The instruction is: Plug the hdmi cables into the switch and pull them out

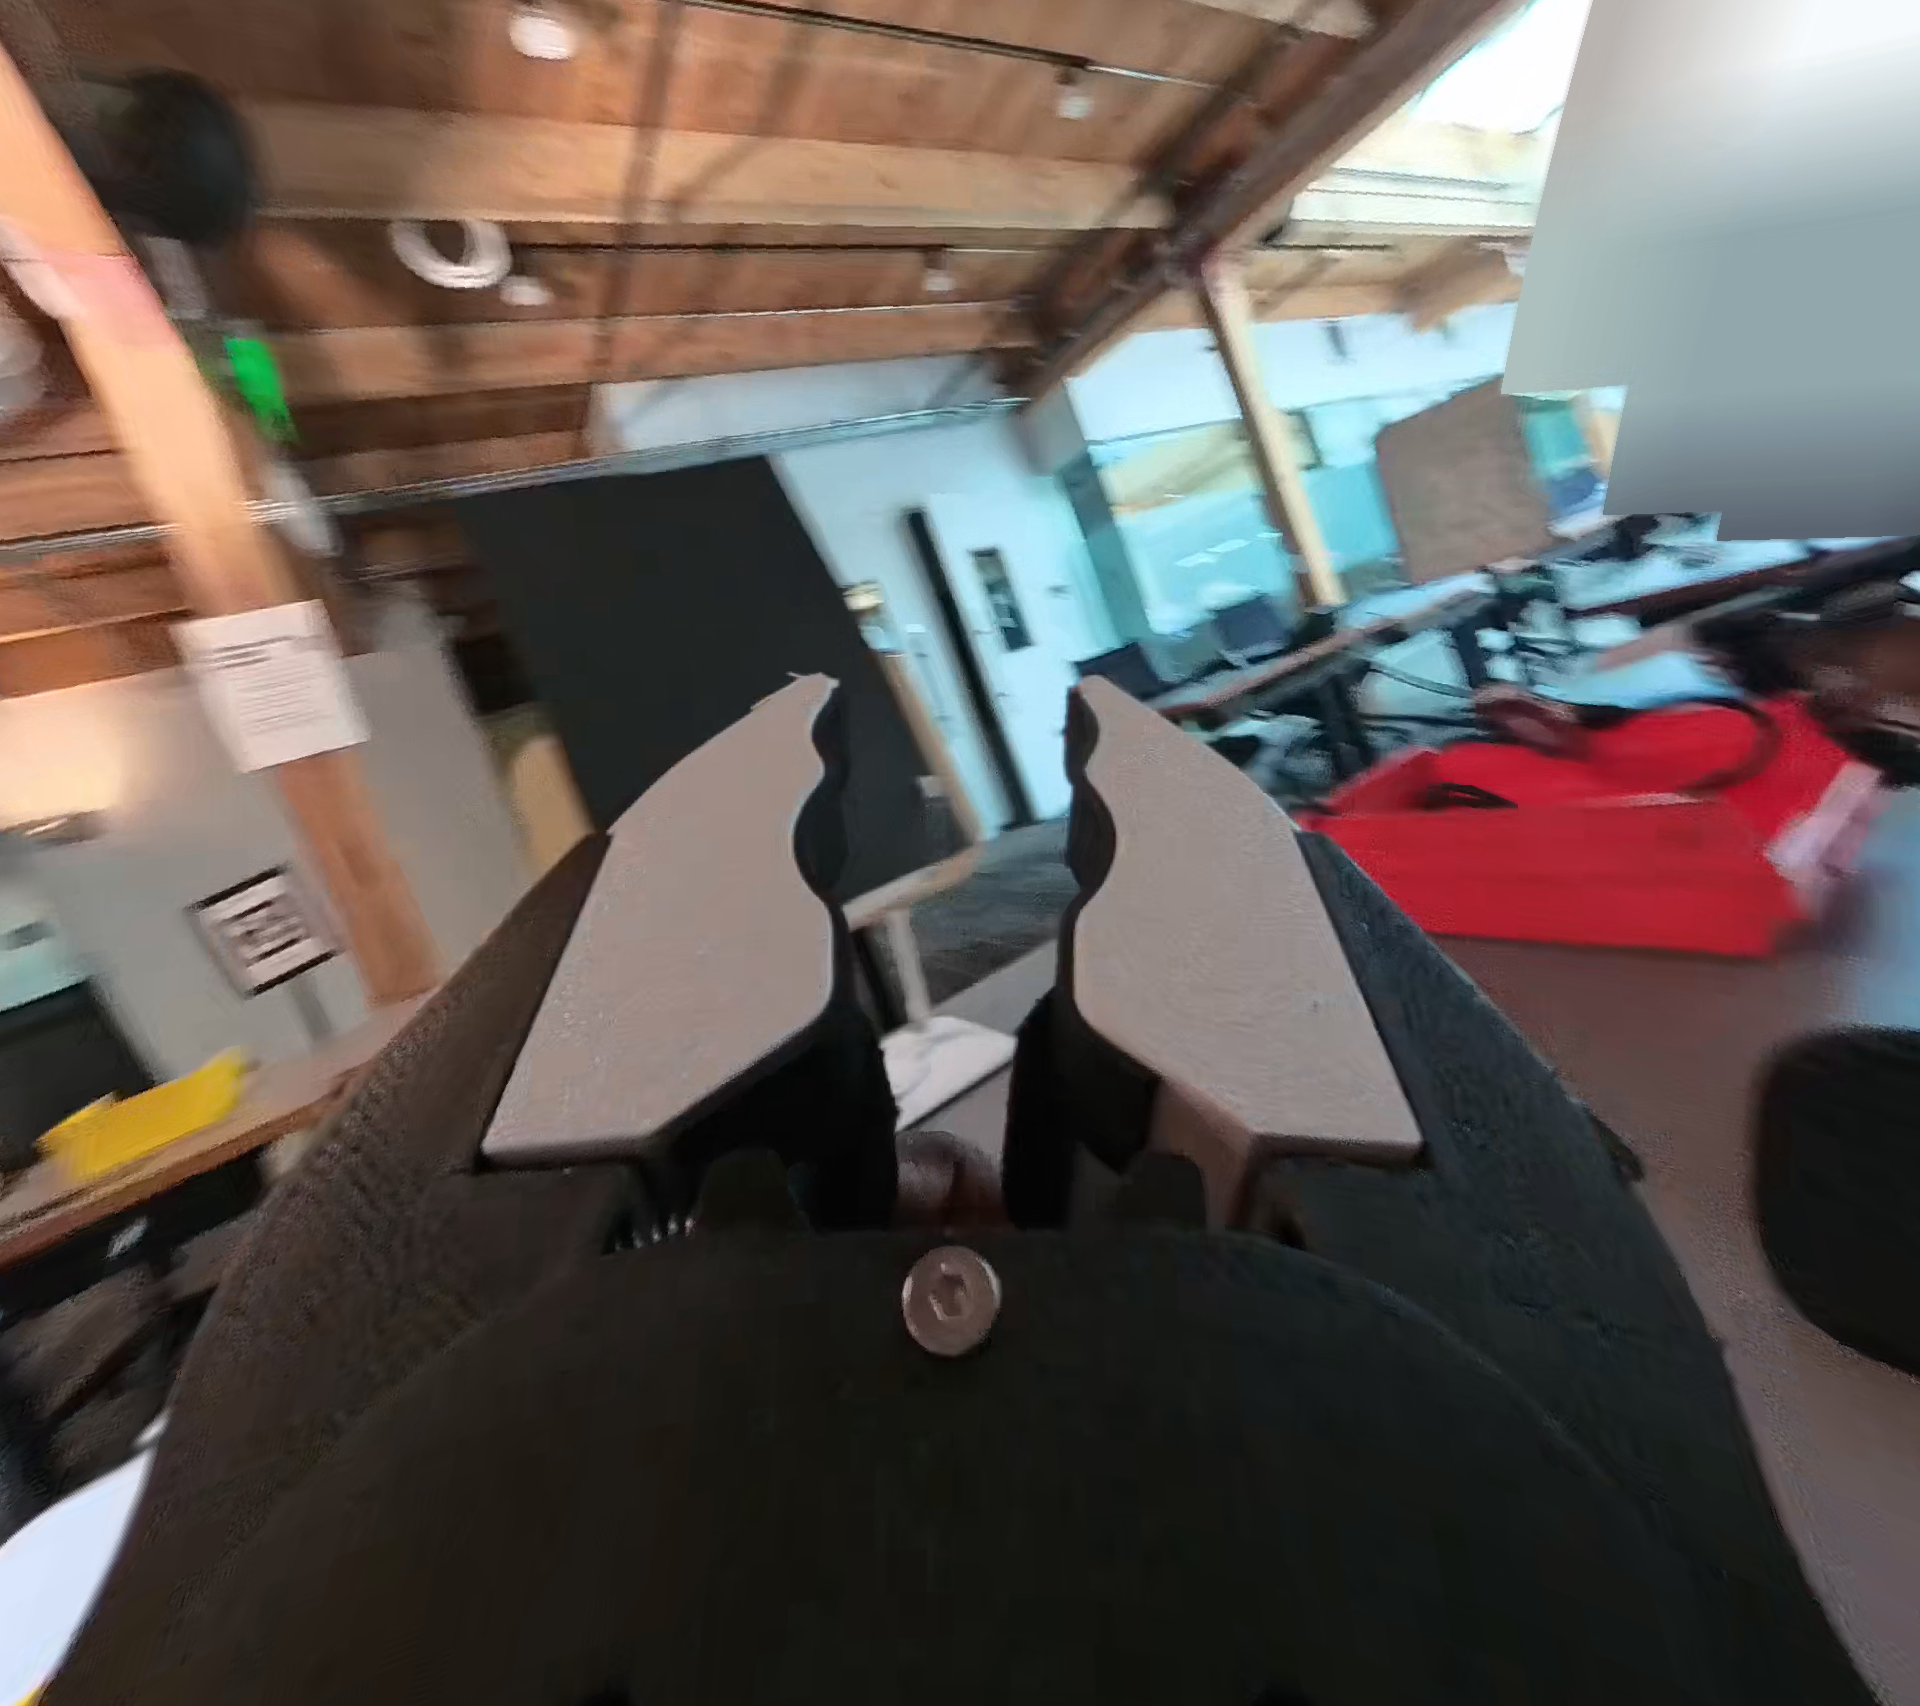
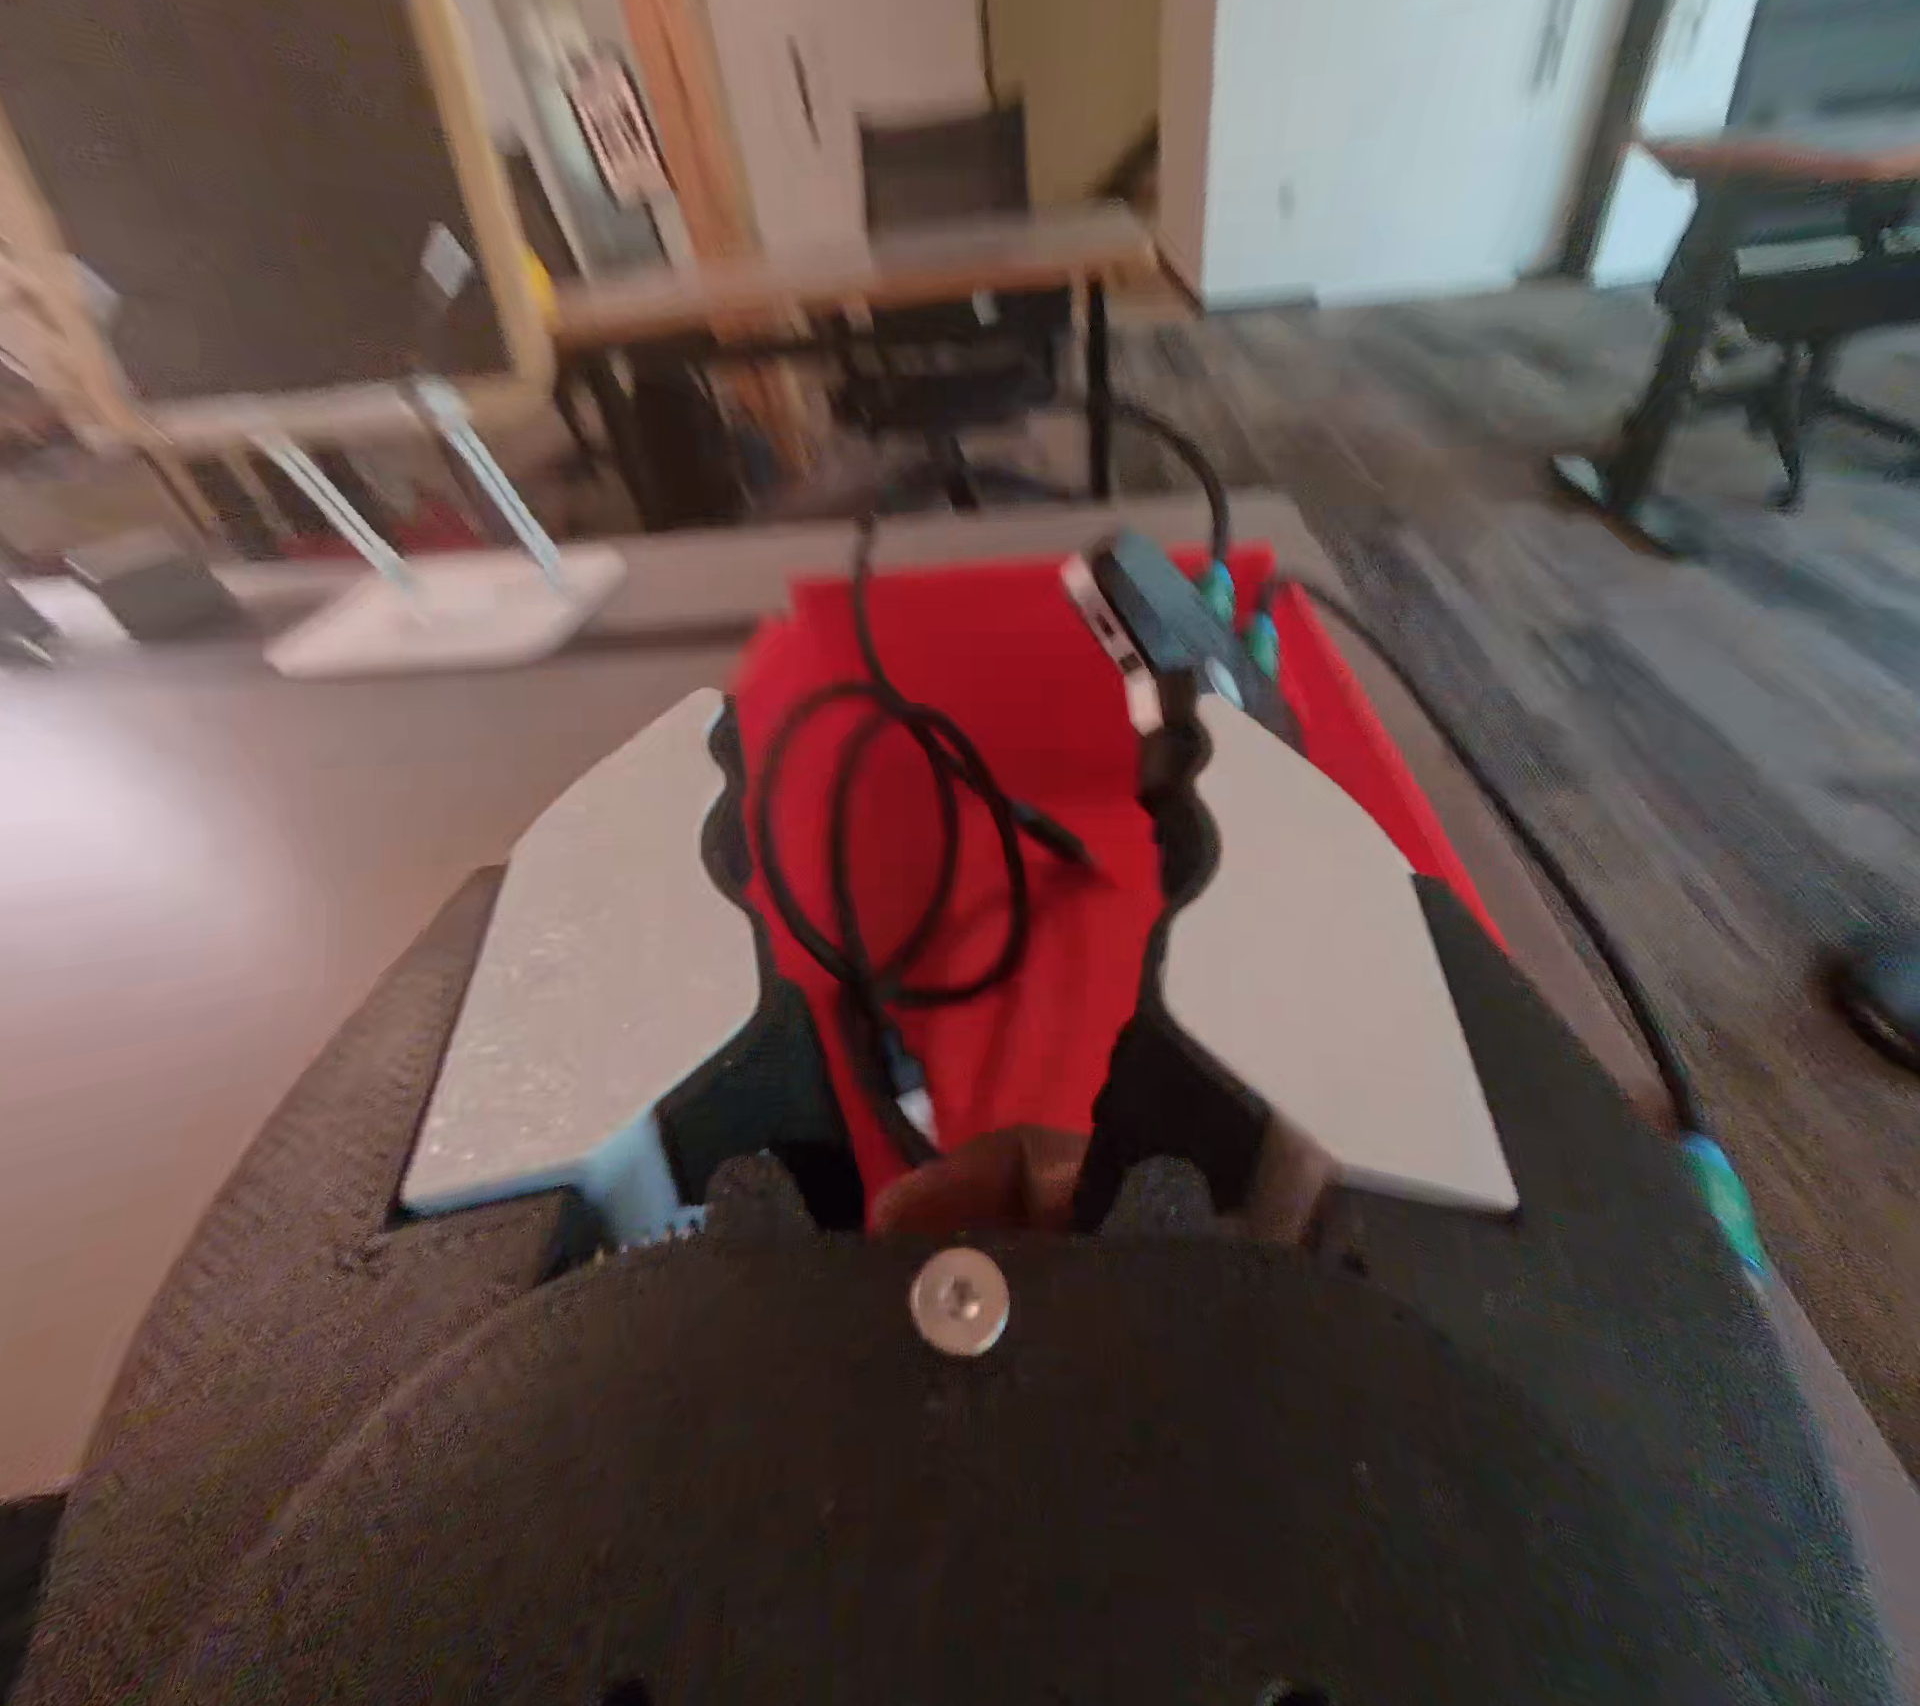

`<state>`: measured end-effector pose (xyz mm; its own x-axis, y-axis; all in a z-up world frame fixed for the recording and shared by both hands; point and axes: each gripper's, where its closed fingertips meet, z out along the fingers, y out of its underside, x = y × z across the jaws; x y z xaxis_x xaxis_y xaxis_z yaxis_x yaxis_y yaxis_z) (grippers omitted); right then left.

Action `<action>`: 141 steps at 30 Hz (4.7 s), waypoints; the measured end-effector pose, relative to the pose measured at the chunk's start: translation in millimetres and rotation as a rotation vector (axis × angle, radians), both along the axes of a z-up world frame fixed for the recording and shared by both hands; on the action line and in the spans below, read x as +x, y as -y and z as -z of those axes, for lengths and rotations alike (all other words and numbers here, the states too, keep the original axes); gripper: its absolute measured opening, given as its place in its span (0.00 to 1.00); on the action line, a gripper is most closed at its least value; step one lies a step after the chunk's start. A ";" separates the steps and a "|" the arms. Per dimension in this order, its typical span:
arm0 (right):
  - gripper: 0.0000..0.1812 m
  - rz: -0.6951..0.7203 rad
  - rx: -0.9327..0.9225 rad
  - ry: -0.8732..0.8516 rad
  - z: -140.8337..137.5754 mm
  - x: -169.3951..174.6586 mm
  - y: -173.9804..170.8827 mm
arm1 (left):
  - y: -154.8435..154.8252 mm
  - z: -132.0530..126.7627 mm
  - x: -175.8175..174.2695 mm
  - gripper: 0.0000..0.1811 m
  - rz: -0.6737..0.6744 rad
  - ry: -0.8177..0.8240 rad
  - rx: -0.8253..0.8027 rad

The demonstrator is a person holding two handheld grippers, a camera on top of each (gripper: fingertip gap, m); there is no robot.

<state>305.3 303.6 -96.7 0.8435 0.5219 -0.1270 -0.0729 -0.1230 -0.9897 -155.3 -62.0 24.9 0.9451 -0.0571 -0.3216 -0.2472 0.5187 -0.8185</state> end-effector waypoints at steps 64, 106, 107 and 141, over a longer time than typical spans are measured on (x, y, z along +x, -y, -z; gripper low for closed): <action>0.38 -0.209 0.737 -0.537 -163.4 -3.6 149.7 | 11.2 212.8 -304.5 0.07 -0.654 -0.039 -2.003; 0.08 -1.333 0.785 0.142 -34.7 -280.5 379.0 | 10.0 89.3 190.6 0.07 0.828 -0.551 -0.258; 0.08 -1.335 0.786 0.096 -38.6 -279.7 376.1 | 7.6 85.0 190.0 0.08 0.814 -0.521 -0.240; 0.44 -0.625 0.936 0.070 -63.6 -296.3 307.1 | -57.9 47.8 173.7 0.07 0.687 0.522 -0.101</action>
